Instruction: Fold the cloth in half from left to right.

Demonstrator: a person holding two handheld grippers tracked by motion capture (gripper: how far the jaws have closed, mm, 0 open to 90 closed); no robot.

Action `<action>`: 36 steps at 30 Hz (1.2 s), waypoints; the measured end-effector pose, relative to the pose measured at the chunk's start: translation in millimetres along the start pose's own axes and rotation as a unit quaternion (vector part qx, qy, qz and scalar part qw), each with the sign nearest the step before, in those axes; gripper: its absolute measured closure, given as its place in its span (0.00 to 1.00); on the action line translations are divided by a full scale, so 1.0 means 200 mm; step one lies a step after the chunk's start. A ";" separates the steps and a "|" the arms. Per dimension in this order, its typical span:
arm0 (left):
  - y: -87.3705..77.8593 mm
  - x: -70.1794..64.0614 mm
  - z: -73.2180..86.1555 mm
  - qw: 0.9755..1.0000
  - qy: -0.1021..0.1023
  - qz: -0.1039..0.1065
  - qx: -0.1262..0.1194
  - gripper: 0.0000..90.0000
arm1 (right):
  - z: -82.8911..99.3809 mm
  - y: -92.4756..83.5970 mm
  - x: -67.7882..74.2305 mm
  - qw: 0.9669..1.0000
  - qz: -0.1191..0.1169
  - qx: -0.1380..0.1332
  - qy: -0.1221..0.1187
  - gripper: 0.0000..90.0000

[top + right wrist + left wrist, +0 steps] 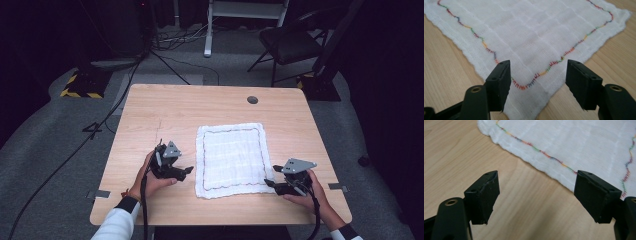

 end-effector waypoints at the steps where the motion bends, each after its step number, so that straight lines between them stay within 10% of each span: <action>1: 0.01 0.02 -0.01 1.000 -0.008 -0.001 -0.003 0.23 | -0.01 0.01 0.01 1.000 -0.001 -0.001 -0.003 0.42; 13: 0.23 0.18 -0.20 0.999 -0.021 -0.031 0.002 0.25 | -0.23 0.19 0.18 0.997 -0.055 -0.015 -0.053 0.44; 26: 0.48 0.28 -0.35 0.995 -0.041 -0.080 0.042 0.25 | -0.44 0.37 0.46 0.985 -0.131 -0.028 -0.107 0.47; 36: 0.56 0.34 -0.33 0.993 -0.090 -0.070 0.041 0.19 | -0.49 0.49 0.67 0.975 -0.164 -0.012 -0.147 0.47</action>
Point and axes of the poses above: each handheld gripper's, and its own axes: y roughly forward along the jaws, z roughly out of its underside, x roughly to its left, the point moved 1 cm from there along y, roughly forward along the jaws, and after that the axes turned 1 degree about y, right-handed, at the moved point
